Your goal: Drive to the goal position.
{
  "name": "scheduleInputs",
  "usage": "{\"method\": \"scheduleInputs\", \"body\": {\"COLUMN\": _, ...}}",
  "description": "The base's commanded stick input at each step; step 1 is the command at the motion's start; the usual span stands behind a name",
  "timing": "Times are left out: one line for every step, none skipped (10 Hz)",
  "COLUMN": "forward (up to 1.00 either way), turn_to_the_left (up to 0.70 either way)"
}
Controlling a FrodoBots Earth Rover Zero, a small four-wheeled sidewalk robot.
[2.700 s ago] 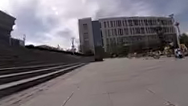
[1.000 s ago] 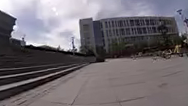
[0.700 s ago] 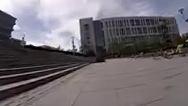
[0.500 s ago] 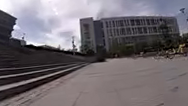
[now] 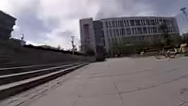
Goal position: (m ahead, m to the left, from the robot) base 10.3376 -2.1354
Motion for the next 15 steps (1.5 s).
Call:
{"method": "scheduleInputs", "body": {"forward": 0.00, "turn_to_the_left": -0.70}}
{"method": "scheduleInputs", "body": {"forward": 0.00, "turn_to_the_left": -0.70}}
{"method": "scheduleInputs", "body": {"forward": 0.00, "turn_to_the_left": -0.70}}
{"method": "scheduleInputs", "body": {"forward": 0.00, "turn_to_the_left": -0.70}}
{"method": "scheduleInputs", "body": {"forward": 0.00, "turn_to_the_left": -0.20}}
{"method": "scheduleInputs", "body": {"forward": 0.00, "turn_to_the_left": 0.00}}
{"method": "scheduleInputs", "body": {"forward": 0.00, "turn_to_the_left": 0.00}}
{"method": "scheduleInputs", "body": {"forward": 0.00, "turn_to_the_left": 0.00}}
{"method": "scheduleInputs", "body": {"forward": 0.00, "turn_to_the_left": 0.00}}
{"method": "scheduleInputs", "body": {"forward": 0.00, "turn_to_the_left": 0.00}}
{"method": "scheduleInputs", "body": {"forward": 0.00, "turn_to_the_left": 0.00}}
{"method": "scheduleInputs", "body": {"forward": 0.00, "turn_to_the_left": 0.00}}
{"method": "scheduleInputs", "body": {"forward": 0.00, "turn_to_the_left": 0.00}}
{"method": "scheduleInputs", "body": {"forward": 0.00, "turn_to_the_left": 0.00}}
{"method": "scheduleInputs", "body": {"forward": 0.04, "turn_to_the_left": 0.00}}
